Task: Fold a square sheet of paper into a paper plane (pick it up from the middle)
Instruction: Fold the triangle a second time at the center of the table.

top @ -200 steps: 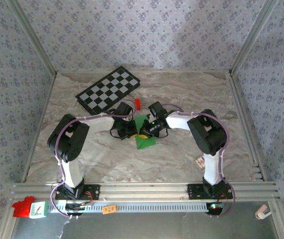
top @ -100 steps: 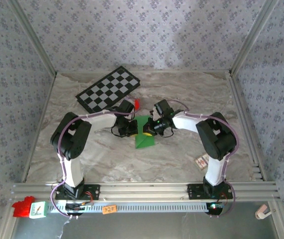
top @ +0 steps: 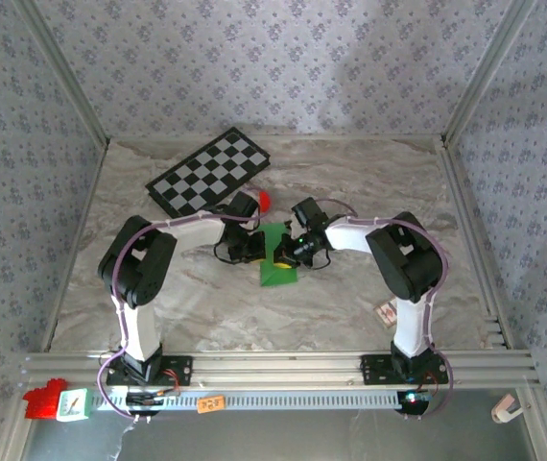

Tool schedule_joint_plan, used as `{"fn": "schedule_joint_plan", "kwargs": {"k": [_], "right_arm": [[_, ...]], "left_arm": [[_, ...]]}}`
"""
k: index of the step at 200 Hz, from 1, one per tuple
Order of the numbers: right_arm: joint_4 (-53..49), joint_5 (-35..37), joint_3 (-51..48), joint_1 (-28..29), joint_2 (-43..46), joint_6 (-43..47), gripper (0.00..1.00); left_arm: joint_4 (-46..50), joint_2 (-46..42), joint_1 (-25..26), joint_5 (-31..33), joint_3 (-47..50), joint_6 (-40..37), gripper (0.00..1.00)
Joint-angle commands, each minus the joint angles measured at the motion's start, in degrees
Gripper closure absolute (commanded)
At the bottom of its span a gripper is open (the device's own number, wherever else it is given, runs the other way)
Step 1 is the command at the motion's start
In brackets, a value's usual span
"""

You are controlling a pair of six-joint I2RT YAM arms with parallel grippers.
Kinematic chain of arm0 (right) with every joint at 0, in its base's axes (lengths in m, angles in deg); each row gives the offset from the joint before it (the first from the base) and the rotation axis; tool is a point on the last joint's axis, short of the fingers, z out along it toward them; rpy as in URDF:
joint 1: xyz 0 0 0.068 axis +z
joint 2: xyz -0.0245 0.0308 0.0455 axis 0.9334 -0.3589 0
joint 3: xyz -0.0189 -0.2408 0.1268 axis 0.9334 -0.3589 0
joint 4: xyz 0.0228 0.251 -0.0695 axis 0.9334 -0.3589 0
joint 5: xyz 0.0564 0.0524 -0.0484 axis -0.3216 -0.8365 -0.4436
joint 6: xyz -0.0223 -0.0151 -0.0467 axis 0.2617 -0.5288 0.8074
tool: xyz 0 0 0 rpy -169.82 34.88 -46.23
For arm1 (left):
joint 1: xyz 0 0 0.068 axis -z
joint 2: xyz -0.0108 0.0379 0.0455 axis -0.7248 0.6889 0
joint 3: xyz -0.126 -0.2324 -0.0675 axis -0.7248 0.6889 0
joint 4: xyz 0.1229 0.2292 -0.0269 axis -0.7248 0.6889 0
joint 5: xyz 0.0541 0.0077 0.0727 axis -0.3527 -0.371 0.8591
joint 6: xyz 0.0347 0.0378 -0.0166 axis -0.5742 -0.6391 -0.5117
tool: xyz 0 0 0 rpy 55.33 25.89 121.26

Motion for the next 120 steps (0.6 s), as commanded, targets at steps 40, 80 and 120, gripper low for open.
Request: {"fn": "schedule_joint_plan", "kwargs": {"k": [40,80,120], "right_arm": [[-2.5,6.9,-3.4,0.2,-2.5,-1.2,0.92],[-3.7,9.1,-3.6,0.1,-3.4,-2.4,0.92],[-4.8,9.8,-3.3,0.1,-4.1,-2.7,0.93]], "left_arm": [[2.4,-5.2,0.0,-0.4,-1.9,1.6,0.96],[-7.2,-10.2,1.1,-6.1,5.9,9.7,0.88],[-9.1,-11.5,3.6,-7.3,9.7,11.6,0.87]]}}
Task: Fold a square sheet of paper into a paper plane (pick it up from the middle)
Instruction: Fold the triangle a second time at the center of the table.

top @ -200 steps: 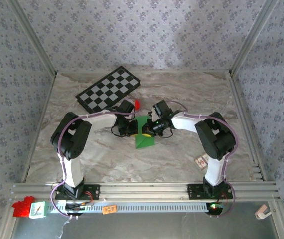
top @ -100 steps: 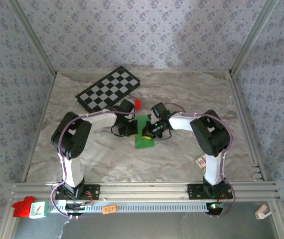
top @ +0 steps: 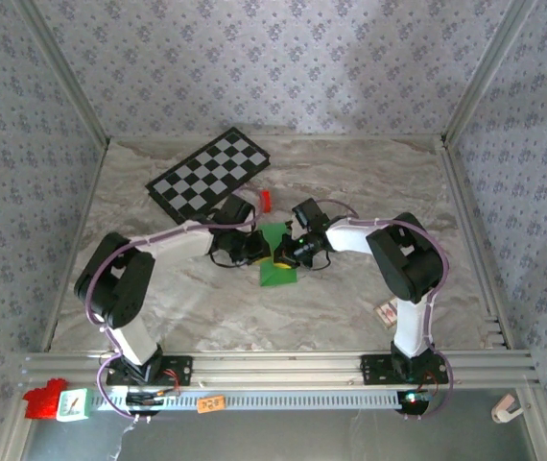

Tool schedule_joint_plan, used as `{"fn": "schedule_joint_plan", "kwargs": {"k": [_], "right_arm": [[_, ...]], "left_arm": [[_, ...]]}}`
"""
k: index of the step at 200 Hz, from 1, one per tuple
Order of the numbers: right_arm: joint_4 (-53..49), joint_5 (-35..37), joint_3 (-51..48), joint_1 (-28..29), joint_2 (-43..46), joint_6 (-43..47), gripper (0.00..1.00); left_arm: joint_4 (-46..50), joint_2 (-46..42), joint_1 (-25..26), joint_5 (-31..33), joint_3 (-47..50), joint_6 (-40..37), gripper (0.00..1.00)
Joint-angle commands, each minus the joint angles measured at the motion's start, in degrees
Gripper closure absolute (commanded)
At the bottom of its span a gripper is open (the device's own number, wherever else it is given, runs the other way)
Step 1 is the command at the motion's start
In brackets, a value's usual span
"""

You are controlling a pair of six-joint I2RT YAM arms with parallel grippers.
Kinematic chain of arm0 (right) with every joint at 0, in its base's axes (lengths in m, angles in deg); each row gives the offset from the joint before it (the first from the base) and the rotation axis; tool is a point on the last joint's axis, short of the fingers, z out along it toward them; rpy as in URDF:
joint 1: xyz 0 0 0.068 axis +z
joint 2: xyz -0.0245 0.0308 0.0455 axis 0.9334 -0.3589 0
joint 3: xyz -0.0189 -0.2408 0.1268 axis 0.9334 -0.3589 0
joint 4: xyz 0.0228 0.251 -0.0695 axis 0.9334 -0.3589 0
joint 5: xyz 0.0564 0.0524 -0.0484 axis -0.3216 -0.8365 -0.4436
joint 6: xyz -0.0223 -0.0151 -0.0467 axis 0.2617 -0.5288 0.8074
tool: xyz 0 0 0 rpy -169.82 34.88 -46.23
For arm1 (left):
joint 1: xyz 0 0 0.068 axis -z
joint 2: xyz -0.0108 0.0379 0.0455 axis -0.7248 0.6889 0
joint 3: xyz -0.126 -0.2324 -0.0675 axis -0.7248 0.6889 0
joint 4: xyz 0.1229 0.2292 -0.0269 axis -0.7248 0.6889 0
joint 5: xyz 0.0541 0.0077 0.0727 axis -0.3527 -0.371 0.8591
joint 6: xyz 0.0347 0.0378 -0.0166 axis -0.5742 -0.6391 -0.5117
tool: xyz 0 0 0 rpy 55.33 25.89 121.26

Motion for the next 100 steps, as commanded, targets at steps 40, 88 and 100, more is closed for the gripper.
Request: {"fn": "schedule_joint_plan", "kwargs": {"k": [40,88,100], "right_arm": [[-6.7,9.2,-2.1,0.0,-4.6,-1.3,0.93],[-6.9,9.3,-2.0,0.0,-4.8,-1.4,0.93],[-6.9,9.2,-2.0,0.0,-4.9,-1.5,0.93]], "left_arm": [[-2.3,0.3,2.4,-2.2,4.2,2.3,0.91],[-3.3,2.3,3.0,-3.0,3.8,1.9,0.93],[-3.3,2.8,3.1,-3.2,3.7,1.7,0.93]]}}
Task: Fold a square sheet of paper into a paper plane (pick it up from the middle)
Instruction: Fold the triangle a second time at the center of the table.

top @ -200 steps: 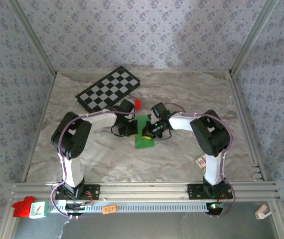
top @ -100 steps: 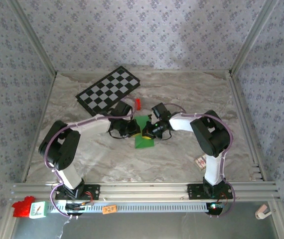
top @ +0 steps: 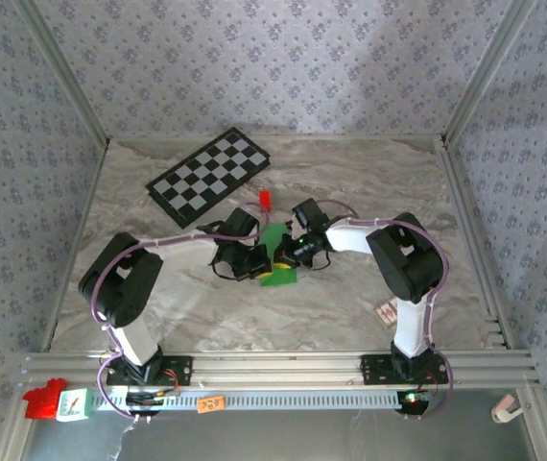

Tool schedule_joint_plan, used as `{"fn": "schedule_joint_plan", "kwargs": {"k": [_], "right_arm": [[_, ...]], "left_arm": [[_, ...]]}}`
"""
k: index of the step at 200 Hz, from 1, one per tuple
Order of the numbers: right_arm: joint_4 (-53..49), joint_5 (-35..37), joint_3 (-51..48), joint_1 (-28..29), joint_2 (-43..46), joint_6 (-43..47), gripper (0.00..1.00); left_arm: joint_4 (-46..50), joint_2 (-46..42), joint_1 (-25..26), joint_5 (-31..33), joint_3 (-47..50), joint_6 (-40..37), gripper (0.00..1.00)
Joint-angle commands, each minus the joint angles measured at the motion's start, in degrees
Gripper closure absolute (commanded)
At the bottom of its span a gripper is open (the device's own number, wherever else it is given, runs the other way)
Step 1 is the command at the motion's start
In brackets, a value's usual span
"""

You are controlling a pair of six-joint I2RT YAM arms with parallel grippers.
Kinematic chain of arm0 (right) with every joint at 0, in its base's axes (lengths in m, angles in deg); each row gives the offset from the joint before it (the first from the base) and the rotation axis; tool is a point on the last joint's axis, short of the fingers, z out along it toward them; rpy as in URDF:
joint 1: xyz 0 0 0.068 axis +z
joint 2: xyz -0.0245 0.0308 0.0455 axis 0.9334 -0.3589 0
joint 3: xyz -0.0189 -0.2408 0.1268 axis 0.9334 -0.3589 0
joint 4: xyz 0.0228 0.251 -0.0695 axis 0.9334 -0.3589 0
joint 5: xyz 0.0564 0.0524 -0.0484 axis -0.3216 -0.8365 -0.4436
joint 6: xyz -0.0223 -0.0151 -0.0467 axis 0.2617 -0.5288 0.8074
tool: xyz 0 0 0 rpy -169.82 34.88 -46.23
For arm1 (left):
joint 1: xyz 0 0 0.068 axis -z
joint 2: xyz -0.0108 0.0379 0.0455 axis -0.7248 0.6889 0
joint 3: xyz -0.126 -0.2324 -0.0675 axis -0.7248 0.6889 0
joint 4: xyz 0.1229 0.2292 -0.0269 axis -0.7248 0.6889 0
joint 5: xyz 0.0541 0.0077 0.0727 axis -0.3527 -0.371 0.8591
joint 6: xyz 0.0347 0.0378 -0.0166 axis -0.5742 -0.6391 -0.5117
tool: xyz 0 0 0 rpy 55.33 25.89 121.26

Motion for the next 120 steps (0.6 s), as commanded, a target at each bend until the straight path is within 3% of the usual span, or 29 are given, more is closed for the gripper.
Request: {"fn": "schedule_joint_plan", "kwargs": {"k": [1,120], "right_arm": [[-6.8,9.2,-2.0,0.0,-4.8,-1.1,0.93],[-7.3,9.3,-1.9,-0.3,-5.7,-1.2,0.93]], "left_arm": [[-0.7,1.3,0.6,-1.6,-0.6,0.1,0.93],[3.1,3.5,1.5,3.3,2.9,-4.1,0.96]]}}
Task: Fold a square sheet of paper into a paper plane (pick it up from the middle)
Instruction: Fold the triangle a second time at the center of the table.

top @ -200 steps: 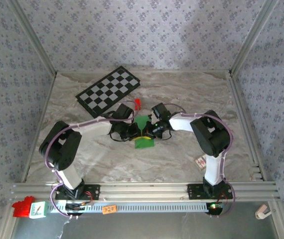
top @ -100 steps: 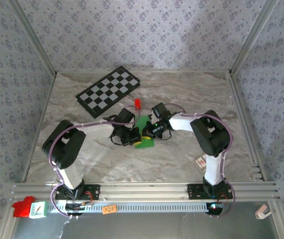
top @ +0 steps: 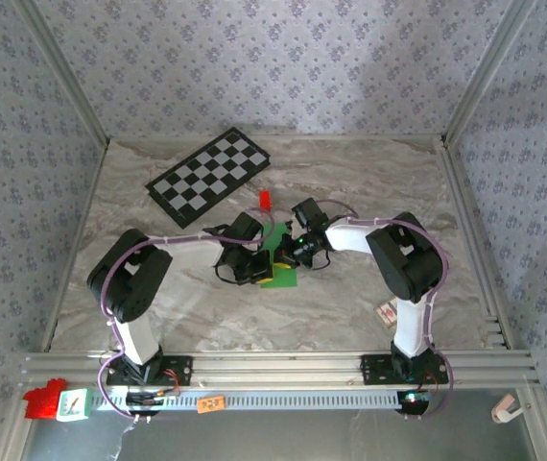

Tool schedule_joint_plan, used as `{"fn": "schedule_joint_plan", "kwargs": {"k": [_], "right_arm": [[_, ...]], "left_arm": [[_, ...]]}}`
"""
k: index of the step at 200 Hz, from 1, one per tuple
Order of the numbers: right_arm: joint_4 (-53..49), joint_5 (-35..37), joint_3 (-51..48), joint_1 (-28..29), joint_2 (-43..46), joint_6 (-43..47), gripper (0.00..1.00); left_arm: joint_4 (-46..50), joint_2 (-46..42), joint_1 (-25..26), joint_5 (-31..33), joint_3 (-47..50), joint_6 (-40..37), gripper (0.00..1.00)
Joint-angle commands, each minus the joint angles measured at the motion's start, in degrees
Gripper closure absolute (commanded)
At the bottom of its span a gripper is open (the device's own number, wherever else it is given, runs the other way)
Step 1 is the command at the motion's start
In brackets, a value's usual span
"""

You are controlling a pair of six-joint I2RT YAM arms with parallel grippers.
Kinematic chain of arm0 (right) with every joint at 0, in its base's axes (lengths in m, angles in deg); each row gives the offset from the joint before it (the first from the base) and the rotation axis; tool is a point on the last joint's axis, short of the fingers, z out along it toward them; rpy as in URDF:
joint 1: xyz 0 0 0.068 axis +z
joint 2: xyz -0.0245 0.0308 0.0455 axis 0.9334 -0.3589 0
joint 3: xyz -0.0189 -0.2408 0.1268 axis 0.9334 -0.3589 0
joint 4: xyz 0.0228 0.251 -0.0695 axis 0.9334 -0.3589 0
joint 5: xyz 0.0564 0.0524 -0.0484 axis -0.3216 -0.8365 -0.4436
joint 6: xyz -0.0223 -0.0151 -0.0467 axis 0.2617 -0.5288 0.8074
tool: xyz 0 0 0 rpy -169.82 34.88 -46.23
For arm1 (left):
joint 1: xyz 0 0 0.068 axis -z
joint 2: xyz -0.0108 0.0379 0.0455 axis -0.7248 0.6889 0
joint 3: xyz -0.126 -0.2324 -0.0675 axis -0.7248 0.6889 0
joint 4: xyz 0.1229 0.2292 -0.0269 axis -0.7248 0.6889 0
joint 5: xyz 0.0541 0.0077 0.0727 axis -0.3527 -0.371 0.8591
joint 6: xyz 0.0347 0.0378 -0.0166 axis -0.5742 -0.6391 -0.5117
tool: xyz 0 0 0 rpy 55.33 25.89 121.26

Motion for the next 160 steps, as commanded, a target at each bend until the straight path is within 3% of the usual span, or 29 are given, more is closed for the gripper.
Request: {"fn": "schedule_joint_plan", "kwargs": {"k": [1,82,127,160], "right_arm": [[-6.7,9.3,-2.3,-0.3,-5.4,-1.0,0.93],[-6.3,8.8,-2.5,-0.5,-5.6,-1.0,0.93],[-6.3,8.4,-2.1,-0.5,-5.5,-1.0,0.93],[-6.3,8.2,-1.6,-0.4,-5.5,-1.0,0.93]], "left_arm": [[3.2,0.8,0.4,2.5,2.7,-1.7,0.96],[1.7,-7.6,0.1,1.8,13.3,-3.1,0.96],[2.9,-14.6,-1.2,1.4,9.1,-4.0,0.96],[-0.1,-13.0,-1.4,2.7,5.6,-2.5,0.96]]}}
